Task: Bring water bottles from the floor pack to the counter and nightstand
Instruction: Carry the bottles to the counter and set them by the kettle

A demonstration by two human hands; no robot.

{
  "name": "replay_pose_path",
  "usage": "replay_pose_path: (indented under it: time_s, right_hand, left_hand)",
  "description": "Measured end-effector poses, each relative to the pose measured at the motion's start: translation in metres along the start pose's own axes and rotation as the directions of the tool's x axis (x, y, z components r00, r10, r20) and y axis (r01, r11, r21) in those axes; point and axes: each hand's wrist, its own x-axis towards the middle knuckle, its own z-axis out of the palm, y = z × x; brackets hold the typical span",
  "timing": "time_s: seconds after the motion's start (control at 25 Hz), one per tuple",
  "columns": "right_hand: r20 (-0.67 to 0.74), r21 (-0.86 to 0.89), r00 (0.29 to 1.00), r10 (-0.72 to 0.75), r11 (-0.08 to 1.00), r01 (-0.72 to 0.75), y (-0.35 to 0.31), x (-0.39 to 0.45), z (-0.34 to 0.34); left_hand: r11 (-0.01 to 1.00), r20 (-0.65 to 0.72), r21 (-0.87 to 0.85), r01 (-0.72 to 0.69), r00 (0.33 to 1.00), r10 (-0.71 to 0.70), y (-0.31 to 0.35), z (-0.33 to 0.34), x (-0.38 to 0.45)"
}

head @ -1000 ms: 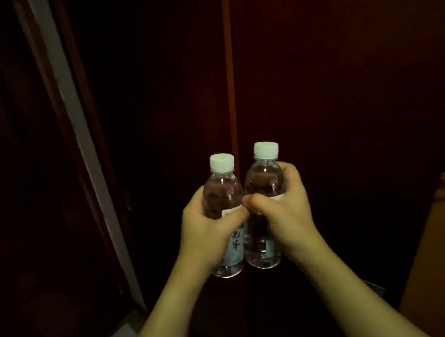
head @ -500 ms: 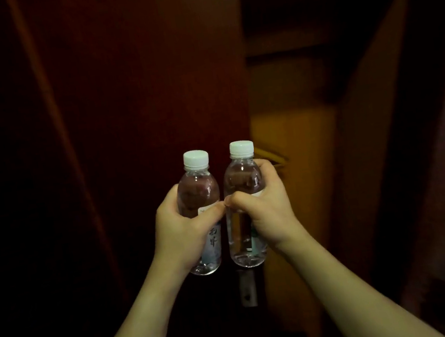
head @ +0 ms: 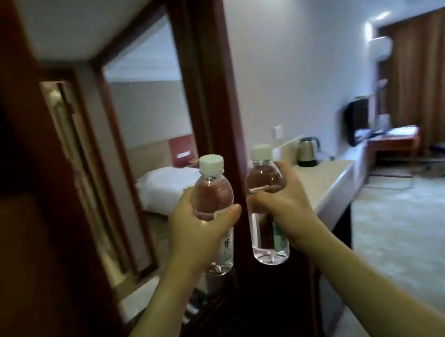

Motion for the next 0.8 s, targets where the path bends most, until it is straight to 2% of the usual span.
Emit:
replay_pose_path:
  time_s: [0.2,0.36,0.56,0.68,0.8]
  right_hand:
    - [-0.267,-0.197,0.964,-0.016,0.98,-0.039,-0.006,0.031,-0.157]
    - [-0.39,-0.297,0.92,-0.05,0.952,-0.075,0.004,0.051,-0.249]
    - [-0.484,-0.408,0.87,-0.096,0.904,-0.127,0.044,0.099,-0.326]
    - [-0.509,-0.46,0.849,-0.138,0.878,-0.133,0.075,0.149,-0.36]
    - [-0.496,-0.496,0.858,-0.131,0.854,-0.157,0.097,0.202,-0.388]
  left_hand:
    - [0.985,0.181,-0.167,0.03,0.984,0.001,-0.018,0.173,0.026]
    - [0.97,0.276,-0.228,0.083,0.961,-0.017,-0.042,0.284,0.049]
    - [0.957,0.44,-0.242,0.16,0.897,-0.039,-0.098,0.39,0.083]
    - [0.951,0.49,-0.287,0.113,0.871,0.044,-0.14,0.443,0.122]
    - [0.949,0.503,-0.306,0.077,0.859,0.093,-0.168,0.493,0.177]
